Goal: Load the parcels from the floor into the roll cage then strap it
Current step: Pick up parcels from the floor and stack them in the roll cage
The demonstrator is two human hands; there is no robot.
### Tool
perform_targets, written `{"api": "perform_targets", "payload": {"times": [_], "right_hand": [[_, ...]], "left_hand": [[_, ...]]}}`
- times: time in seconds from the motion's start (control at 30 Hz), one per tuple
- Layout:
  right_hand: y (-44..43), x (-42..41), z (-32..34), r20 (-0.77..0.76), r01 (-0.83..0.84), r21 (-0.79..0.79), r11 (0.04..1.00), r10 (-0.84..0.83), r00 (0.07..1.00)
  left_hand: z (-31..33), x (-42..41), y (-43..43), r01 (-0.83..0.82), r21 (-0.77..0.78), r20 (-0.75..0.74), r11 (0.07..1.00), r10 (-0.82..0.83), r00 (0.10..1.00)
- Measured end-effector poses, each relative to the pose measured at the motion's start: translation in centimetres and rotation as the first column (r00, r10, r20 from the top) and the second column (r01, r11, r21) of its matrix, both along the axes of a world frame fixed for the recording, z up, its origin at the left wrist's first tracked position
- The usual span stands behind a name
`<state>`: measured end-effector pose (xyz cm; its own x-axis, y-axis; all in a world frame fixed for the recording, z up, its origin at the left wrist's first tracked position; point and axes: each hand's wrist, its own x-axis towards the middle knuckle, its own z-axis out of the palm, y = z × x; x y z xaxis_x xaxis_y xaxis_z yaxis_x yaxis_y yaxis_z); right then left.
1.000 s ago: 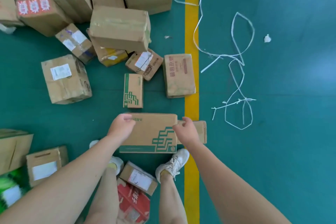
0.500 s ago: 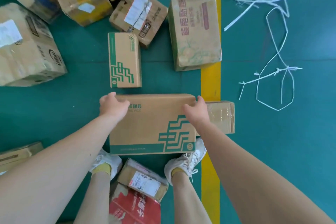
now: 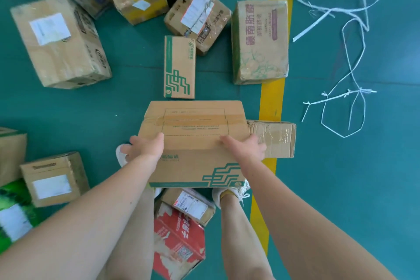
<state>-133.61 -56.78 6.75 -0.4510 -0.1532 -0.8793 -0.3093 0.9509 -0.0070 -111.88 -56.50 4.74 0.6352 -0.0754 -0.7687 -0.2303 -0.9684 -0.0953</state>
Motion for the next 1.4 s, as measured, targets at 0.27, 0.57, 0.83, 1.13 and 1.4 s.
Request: {"api": "perform_targets", "payload": {"times": [0.27, 0.57, 0.83, 1.13, 1.4], "right_hand": [[-5.1, 8.1, 15.7, -0.034, -0.081, -0.095, 0.992, 0.078, 0.996], [-10.7, 19.1, 31.5, 0.134, 0.036, -0.364, 0.931, 0.014, 0.991], [-15.9, 31.2, 40.4, 0.270, 0.071, -0.492, 0.867, 0.074, 0.960], [-20.4, 46.1, 46.6, 0.325, -0.049, -0.591, 0.805, 0.293, 0.899], [-25.0, 59.5, 50.2, 0.377, -0.144, -0.681, 0.718, 0.512, 0.772]], "left_hand": [[16.4, 8.1, -4.6, -0.091, -0.126, -0.007, 0.988, 0.091, 0.996], [34.1, 20.1, -8.9, -0.145, -0.311, -0.085, 0.939, 0.125, 0.989], [45.4, 32.2, -11.6, -0.230, -0.472, -0.111, 0.851, 0.202, 0.973], [53.2, 45.0, -10.9, -0.389, -0.613, -0.107, 0.688, 0.415, 0.904], [55.9, 56.2, -10.2, -0.474, -0.689, -0.127, 0.549, 0.552, 0.824]]}}
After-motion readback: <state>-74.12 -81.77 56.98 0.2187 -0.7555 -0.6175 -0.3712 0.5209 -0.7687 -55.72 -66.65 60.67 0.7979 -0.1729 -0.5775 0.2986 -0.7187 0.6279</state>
